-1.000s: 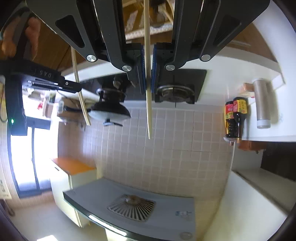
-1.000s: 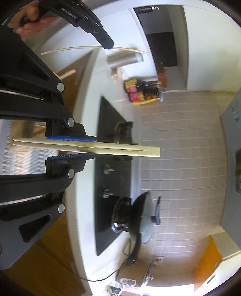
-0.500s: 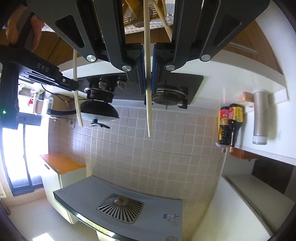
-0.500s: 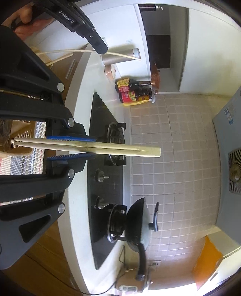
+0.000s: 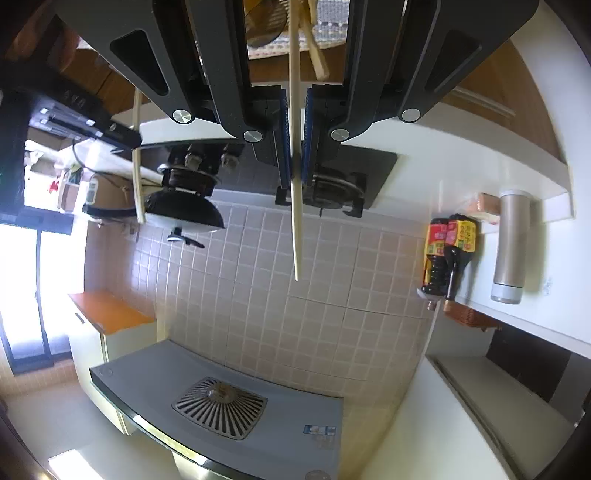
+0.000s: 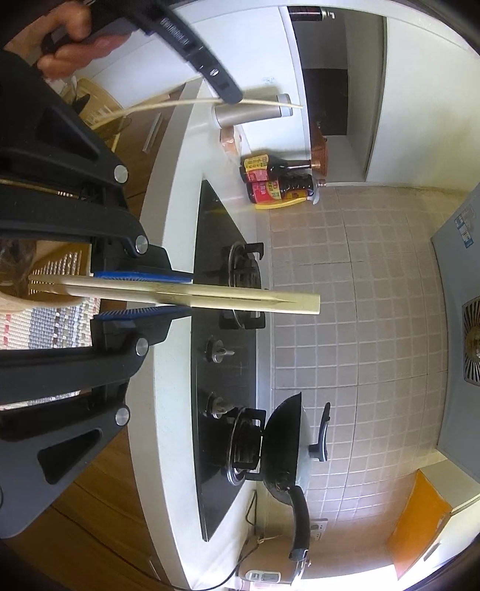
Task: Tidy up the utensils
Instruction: 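Lift the chopsticks over the caddy and open both tools to drop them in, then grasp a wooden chopstick with the left tool while the right tool grasps another chopstick, then carry both chopsticks over the caddy and open both tools to drop them in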
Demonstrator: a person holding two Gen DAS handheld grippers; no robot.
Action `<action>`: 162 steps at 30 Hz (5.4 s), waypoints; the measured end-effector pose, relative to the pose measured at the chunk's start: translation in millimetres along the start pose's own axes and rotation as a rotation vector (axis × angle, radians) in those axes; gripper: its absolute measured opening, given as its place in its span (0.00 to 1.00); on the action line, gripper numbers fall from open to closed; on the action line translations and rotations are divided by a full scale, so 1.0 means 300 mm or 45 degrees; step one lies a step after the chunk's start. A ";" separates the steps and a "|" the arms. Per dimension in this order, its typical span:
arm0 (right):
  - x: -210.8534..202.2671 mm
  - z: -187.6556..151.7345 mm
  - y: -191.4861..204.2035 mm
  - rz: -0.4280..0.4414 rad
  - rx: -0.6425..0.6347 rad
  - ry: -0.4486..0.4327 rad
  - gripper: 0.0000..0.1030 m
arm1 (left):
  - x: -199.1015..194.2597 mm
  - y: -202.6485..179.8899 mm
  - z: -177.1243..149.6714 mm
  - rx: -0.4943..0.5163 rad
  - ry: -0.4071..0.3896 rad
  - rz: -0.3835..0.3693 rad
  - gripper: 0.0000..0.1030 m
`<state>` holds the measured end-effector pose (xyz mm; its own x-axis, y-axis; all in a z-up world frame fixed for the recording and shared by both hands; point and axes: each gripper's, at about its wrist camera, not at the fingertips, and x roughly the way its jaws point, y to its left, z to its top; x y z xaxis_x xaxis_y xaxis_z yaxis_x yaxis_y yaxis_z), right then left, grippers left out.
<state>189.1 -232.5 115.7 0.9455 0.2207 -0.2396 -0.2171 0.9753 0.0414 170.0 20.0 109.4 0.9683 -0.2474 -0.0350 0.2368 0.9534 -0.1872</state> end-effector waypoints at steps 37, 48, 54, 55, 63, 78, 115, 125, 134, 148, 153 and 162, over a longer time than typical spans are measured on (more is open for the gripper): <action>-0.223 -0.531 0.089 0.256 0.090 1.353 0.34 | -0.349 -0.098 -0.384 0.084 1.153 -0.234 0.58; -0.283 -0.613 0.230 0.094 -0.245 1.288 0.14 | -0.351 -0.166 -0.547 0.232 1.443 -0.264 0.36; -0.336 -0.643 0.237 0.100 -0.271 1.264 0.04 | -0.338 -0.229 -0.565 0.354 1.443 -0.211 0.36; -0.345 -0.642 0.222 0.103 -0.269 1.264 0.04 | -0.345 -0.250 -0.574 0.395 1.444 -0.198 0.36; -0.455 -0.617 0.092 0.156 -0.172 1.237 0.04 | -0.305 -0.323 -0.595 0.478 1.488 -0.186 0.25; -0.556 -0.424 0.014 0.263 -0.108 1.026 0.04 | -0.381 -0.320 -0.490 0.310 1.352 -0.308 0.03; -0.274 0.254 -0.060 0.207 0.100 -0.079 0.04 | -0.147 -0.190 0.194 0.064 0.132 -0.111 0.04; -0.044 0.148 -0.096 0.263 0.110 -0.046 0.04 | -0.059 -0.094 0.083 0.030 0.038 -0.112 0.04; 0.054 0.064 -0.099 0.312 0.096 0.013 0.04 | 0.007 -0.031 -0.011 -0.029 0.054 -0.095 0.04; 0.038 -0.005 -0.099 0.363 0.112 0.015 0.04 | -0.012 -0.008 -0.078 -0.050 0.061 -0.108 0.04; -0.015 -0.017 -0.087 0.332 0.080 -0.010 0.05 | -0.030 -0.003 -0.092 -0.042 0.067 -0.115 0.12; -0.108 -0.031 -0.103 0.365 0.084 0.026 0.15 | -0.102 0.010 -0.098 -0.044 0.083 -0.117 0.34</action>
<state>162.9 -269.7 113.3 0.8427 0.4875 -0.2283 -0.4578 0.8721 0.1726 138.8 25.3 81.1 0.9352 -0.3449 -0.0797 0.3200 0.9199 -0.2266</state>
